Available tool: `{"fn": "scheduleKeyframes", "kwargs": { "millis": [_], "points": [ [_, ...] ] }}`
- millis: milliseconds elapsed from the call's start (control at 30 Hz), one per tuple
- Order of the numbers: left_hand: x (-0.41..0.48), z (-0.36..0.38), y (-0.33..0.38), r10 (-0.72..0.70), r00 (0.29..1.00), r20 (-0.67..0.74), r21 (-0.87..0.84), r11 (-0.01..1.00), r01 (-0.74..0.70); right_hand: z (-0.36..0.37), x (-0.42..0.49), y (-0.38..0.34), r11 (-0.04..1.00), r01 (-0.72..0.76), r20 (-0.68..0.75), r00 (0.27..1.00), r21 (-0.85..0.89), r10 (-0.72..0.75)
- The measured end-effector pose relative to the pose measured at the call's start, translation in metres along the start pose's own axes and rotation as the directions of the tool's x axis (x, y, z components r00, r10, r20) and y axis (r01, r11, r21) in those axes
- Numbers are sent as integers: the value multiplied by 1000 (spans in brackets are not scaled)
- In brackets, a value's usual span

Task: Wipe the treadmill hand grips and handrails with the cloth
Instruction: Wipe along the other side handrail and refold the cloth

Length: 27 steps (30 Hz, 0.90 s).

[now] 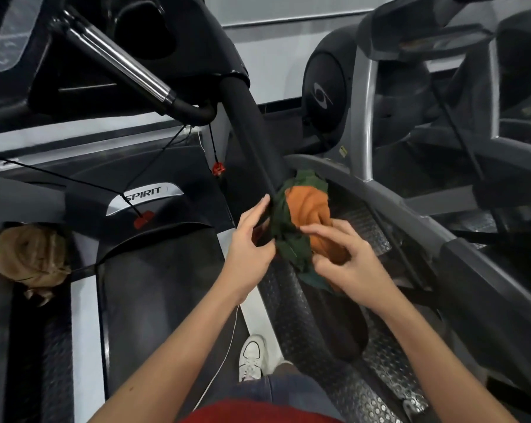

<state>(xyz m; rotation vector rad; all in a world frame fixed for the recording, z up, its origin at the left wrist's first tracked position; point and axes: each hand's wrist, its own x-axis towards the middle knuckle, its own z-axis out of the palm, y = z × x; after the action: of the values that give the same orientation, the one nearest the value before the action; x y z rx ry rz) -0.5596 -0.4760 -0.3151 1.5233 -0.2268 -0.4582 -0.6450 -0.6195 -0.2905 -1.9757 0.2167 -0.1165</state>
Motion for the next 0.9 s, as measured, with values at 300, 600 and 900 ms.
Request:
{"fn": "scheduleKeyframes", "kwargs": {
  "millis": [300,600,900],
  "points": [
    [-9,4,1,-62,998,-24,-76,995,60,-9,-16,2,975,14,7,1000,-222,-13],
    [-35,17,-2,-96,994,-58,-147,985,87,-2,0,3,994,51,10,999,-99,-50],
    [-52,26,-4,-55,995,-78,-81,996,48,-16,-72,17,980,55,1,998,-193,-56]
  ]
}}
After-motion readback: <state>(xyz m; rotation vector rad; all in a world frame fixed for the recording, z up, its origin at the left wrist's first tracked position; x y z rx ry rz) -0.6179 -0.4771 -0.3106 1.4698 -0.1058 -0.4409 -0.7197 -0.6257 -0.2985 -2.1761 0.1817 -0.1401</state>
